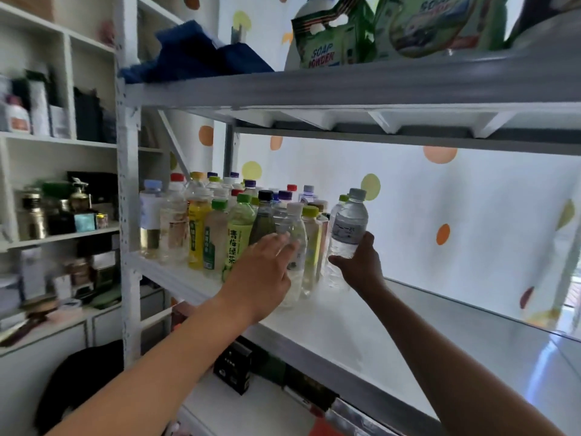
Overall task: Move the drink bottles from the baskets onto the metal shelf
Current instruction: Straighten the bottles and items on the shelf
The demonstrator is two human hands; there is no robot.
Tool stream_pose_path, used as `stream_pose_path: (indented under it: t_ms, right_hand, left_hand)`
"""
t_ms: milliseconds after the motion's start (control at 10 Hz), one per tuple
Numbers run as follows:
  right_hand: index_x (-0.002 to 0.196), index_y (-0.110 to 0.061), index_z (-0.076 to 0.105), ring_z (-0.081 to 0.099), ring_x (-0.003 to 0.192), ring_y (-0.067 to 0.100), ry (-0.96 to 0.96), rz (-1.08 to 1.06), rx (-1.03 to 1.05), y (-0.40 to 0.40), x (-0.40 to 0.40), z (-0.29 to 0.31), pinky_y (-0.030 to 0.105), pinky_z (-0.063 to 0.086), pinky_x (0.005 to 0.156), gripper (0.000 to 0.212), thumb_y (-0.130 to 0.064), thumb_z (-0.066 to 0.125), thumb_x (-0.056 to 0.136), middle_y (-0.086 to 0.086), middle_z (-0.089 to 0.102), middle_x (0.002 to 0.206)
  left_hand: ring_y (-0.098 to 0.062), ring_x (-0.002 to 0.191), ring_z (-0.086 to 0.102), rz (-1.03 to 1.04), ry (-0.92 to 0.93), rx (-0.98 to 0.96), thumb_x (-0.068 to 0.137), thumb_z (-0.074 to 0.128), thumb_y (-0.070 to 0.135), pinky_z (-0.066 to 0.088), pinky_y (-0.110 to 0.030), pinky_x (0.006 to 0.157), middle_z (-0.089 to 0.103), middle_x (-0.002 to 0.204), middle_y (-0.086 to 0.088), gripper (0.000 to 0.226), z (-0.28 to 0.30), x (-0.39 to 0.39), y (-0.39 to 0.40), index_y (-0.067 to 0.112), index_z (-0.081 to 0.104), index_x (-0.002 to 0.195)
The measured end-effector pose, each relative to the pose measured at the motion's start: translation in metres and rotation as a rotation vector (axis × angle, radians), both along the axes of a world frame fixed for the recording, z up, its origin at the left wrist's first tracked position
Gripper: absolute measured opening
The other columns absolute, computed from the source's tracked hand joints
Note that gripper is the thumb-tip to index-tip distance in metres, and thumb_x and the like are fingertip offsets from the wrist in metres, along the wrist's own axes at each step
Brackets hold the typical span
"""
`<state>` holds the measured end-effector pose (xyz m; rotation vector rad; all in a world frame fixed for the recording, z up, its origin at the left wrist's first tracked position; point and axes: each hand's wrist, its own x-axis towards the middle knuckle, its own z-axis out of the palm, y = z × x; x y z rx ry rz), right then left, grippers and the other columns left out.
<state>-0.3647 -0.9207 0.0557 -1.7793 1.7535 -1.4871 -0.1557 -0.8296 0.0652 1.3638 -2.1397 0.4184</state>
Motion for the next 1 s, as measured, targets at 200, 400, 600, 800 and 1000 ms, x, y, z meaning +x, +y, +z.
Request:
stream_pose_path:
  t_ms: [200,400,600,800,1000]
  right_hand:
    - [0.122,-0.005,0.030,0.058,0.114,0.036,0.097,0.009,0.039,-0.036,0.004,-0.024,0.034,0.043,0.080,0.062,-0.013,0.077,0.082,0.017,0.058,0.130]
    - [0.136,-0.006,0.024,0.055,0.121,0.037,0.119,-0.004,0.029,-0.055,0.012,-0.031,0.043,0.048,0.094,0.078,-0.022,0.078,0.083,0.017,0.053,0.138]
    - [0.134,-0.008,0.026,0.054,0.125,0.034,0.072,-0.006,0.055,-0.059,0.011,-0.028,0.043,0.048,0.098,0.079,-0.023,0.081,0.080,0.015,0.053,0.139]
    - [0.138,-0.004,0.030,0.055,0.121,0.033,0.094,-0.082,0.135,-0.052,0.006,-0.018,0.035,0.045,0.088,0.082,-0.025,0.082,0.079,0.014,0.056,0.134]
    - [0.129,-0.005,0.039,0.056,0.115,0.033,0.207,-0.201,0.164,-0.002,0.024,0.015,0.038,0.047,0.087,0.065,-0.030,0.077,0.082,0.016,0.058,0.126]
  left_hand:
    - [-0.017,0.144,0.020,0.027,0.011,-0.032,0.097,0.044,0.022,0.024,-0.033,0.116,0.026,0.156,0.000,0.056,0.002,0.000,-0.015,0.022,0.027,0.150]
    - [-0.018,0.139,0.031,0.027,0.035,-0.063,0.094,0.051,0.021,0.033,-0.034,0.109,0.037,0.150,-0.001,0.053,-0.002,-0.005,-0.032,0.018,0.038,0.145]
    - [-0.017,0.138,0.033,-0.027,0.048,-0.067,0.094,0.053,0.022,0.035,-0.033,0.110,0.039,0.148,-0.001,0.053,0.001,-0.005,-0.048,0.018,0.038,0.144]
    - [-0.015,0.137,0.032,-0.080,0.049,-0.049,0.094,0.053,0.023,0.031,-0.032,0.112,0.037,0.147,0.002,0.053,0.000,0.003,-0.049,0.020,0.036,0.144]
    - [-0.014,0.139,0.027,-0.178,0.048,-0.020,0.095,0.048,0.026,0.029,-0.034,0.114,0.031,0.151,0.004,0.056,0.003,0.027,-0.017,0.024,0.027,0.147]
